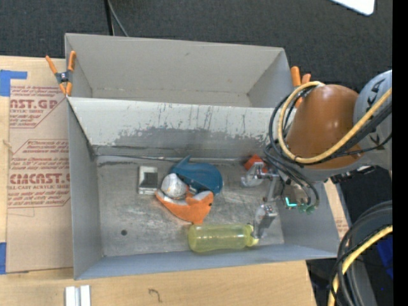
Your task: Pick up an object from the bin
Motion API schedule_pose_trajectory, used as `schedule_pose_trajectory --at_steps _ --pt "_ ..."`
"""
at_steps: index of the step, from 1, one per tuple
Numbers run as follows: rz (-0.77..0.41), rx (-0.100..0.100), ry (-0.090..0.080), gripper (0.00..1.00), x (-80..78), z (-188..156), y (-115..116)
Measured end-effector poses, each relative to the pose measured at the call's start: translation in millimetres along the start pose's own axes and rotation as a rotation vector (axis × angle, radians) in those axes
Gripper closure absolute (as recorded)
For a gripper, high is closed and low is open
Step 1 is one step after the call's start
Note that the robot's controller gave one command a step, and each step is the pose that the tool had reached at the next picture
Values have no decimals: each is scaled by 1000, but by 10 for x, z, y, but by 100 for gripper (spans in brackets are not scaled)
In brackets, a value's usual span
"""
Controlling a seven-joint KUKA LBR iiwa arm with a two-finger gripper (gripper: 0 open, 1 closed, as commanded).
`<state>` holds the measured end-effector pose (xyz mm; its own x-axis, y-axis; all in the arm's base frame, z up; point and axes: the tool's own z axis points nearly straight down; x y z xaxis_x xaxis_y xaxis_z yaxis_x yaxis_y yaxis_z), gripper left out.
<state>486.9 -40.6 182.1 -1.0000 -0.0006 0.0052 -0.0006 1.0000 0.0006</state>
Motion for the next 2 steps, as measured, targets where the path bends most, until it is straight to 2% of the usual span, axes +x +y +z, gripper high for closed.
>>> schedule_pose_trajectory --at_steps 1,2 --pt "0 1 -5 0 -14 -22 0" --pt "-87 2 -13 0 -22 167 61"
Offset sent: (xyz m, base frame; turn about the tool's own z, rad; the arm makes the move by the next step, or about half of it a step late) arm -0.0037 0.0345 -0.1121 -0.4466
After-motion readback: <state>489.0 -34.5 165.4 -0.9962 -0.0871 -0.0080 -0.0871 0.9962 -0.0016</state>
